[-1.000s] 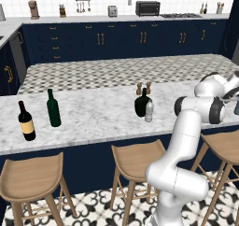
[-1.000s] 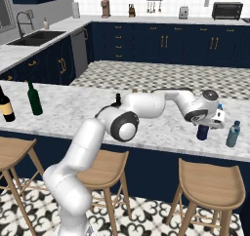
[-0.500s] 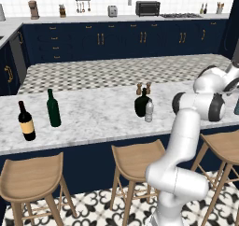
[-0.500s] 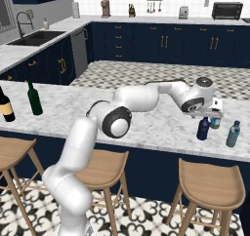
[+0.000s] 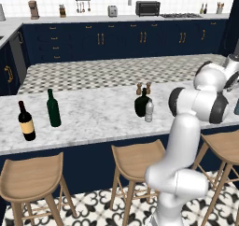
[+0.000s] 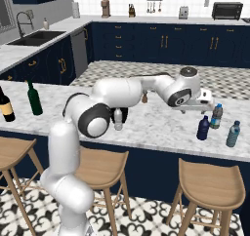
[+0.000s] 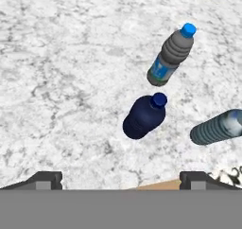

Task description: Move the plastic bottles in the middle to the plastics group, and the glass bottles in the middle to the glass group.

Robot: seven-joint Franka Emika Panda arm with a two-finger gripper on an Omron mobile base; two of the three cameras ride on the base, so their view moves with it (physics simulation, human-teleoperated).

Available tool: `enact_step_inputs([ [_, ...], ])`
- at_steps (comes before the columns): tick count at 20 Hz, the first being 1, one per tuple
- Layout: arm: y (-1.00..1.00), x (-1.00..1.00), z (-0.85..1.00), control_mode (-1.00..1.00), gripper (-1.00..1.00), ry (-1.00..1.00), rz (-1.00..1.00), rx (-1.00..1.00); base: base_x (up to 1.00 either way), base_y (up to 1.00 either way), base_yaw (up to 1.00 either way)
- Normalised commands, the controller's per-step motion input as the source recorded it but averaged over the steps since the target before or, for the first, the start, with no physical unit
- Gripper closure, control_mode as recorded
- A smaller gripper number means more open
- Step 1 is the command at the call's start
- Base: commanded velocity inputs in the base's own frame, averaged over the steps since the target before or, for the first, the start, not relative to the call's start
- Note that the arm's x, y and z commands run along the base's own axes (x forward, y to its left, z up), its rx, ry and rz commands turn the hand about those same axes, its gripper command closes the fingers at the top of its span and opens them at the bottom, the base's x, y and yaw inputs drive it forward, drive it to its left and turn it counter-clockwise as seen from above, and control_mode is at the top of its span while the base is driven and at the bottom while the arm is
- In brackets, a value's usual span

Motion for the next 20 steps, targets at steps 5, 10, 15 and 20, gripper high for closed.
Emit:
enact_step_inputs([
  [5,0.68,-0.63,0.00,-1.00,-1.00,-0.23,0.00,0.00,0.00,0.00,0.00],
  [10,0.93,-0.40,0.38,-1.00,-1.00,-0.05,0.00,-0.01,0.00,0.00,0.00],
  [15,0.80,-0.09,0.47,-1.00,-1.00,0.11,0.01,-0.05,0.00,0.00,0.00],
  [20,0.67,0.00,0.20,-1.00,-1.00,0.00,0.04,0.00,0.00,0.00,0.00],
])
